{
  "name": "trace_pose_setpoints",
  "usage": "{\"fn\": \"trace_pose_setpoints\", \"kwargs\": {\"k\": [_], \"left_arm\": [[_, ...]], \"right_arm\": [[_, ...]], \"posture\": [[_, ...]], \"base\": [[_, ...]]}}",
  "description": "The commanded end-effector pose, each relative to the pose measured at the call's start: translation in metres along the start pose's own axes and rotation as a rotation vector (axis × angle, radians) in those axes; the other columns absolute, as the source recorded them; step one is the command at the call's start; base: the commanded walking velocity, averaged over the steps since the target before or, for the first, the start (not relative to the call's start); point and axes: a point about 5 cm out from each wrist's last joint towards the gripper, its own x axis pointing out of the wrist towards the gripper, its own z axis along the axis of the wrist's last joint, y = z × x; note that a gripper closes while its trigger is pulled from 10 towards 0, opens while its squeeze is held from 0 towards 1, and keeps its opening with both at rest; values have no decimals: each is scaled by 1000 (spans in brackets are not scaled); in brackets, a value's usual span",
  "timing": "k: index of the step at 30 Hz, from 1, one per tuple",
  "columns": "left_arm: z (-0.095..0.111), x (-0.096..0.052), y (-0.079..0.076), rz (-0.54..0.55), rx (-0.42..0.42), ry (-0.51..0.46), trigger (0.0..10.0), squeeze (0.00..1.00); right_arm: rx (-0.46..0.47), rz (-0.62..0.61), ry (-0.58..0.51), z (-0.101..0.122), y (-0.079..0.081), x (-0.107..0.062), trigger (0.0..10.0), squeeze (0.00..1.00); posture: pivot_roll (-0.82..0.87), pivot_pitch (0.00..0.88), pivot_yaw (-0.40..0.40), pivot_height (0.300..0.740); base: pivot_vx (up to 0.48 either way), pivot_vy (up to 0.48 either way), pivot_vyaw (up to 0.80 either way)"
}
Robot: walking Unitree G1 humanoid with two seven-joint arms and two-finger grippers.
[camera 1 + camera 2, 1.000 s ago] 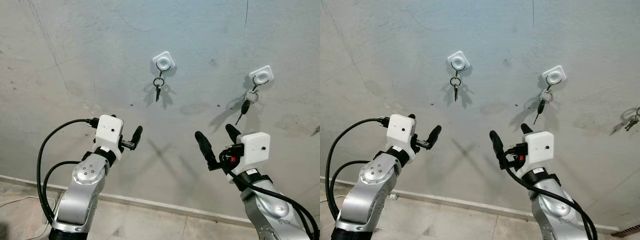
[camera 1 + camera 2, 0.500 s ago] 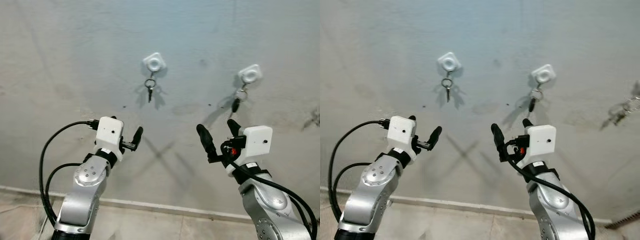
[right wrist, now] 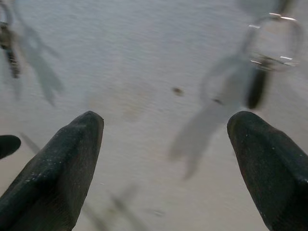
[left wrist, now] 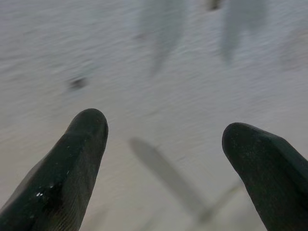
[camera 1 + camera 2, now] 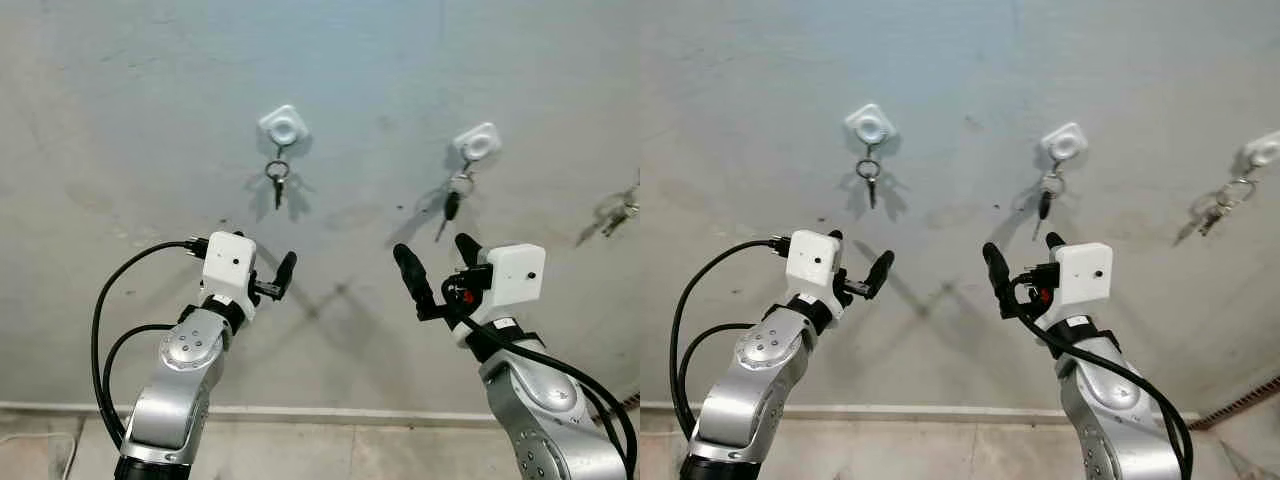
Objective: Hang keys on a hook
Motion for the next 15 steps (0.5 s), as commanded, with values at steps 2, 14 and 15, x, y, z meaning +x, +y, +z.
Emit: {"fn": "trace_pose_setpoints", "kwargs": {"k": [2,14,15], "left_arm": [[-1,1,-1,2,-19,14,10000,0],[-1,0,-2,-5,-29,13,10000,0],[-1,0,-2,-6,-29,13,10000,0]], "right_arm": [[-2,-3,6,1,-2,0,10000,0],[-3,-12,12,1,-4,1,10000,0],[-2,-13,12,1,-5,1,10000,0]], "posture": [[97,9,-57,740],[94,11,-60,740],[94,12,-60,740]], "base": [[0,0,0],[-205,0,0],[-285,0,0]]}}
